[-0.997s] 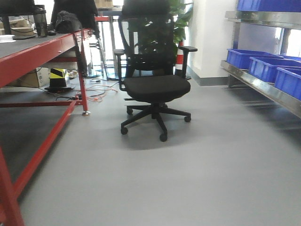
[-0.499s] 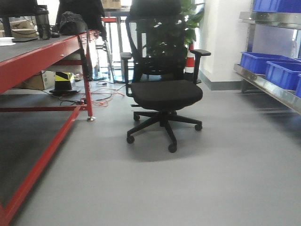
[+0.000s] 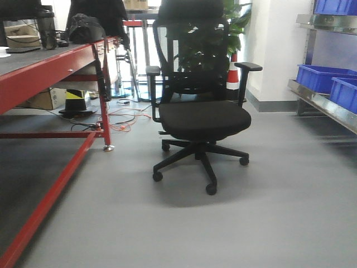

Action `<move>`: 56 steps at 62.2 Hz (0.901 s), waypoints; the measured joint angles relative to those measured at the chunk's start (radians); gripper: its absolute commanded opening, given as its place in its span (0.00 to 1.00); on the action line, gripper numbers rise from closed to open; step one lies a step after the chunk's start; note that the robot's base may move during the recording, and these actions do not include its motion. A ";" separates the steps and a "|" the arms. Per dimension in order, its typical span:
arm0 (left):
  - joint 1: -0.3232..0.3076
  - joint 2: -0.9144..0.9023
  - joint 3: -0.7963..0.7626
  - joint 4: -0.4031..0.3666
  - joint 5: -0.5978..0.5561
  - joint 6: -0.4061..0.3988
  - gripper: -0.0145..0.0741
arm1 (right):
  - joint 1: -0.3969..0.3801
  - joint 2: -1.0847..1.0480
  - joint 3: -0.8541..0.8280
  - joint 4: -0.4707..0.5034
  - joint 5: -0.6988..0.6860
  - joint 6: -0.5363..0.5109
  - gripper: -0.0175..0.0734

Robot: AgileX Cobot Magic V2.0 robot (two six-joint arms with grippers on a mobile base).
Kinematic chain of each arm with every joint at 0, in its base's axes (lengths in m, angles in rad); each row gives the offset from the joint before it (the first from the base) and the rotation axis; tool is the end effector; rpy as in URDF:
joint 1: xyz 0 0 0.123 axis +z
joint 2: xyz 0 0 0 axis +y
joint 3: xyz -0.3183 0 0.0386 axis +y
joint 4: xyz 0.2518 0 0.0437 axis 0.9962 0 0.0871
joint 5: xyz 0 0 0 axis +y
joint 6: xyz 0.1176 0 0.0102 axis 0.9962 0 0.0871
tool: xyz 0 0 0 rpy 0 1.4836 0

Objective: Grab PVC pipe and place in blue bin
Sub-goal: 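Drive toward the steel shelf of blue bins carrying the pipe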

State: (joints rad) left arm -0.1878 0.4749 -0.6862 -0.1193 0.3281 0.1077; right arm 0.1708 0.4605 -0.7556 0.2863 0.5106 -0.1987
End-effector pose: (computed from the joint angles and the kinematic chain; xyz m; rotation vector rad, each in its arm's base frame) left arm 0.0871 -0.0212 0.3951 0.1756 1.5915 -0.1807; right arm 0.0725 0.0291 0.4011 -0.2038 1.6761 0.2843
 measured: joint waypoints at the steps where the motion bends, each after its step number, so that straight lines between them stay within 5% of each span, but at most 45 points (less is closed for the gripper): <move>1: 0.000 0.000 0.000 0.000 0.000 0.000 0.04 | 0.000 0.000 0.000 0.000 0.000 0.000 0.01; 56: 0.000 0.000 0.000 0.000 0.000 0.000 0.04 | 0.000 0.000 0.000 0.000 0.000 0.000 0.01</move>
State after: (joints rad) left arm -0.1878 0.4749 -0.6862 -0.1193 0.3281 0.1077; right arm 0.1708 0.4605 -0.7556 0.2863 0.5106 -0.1987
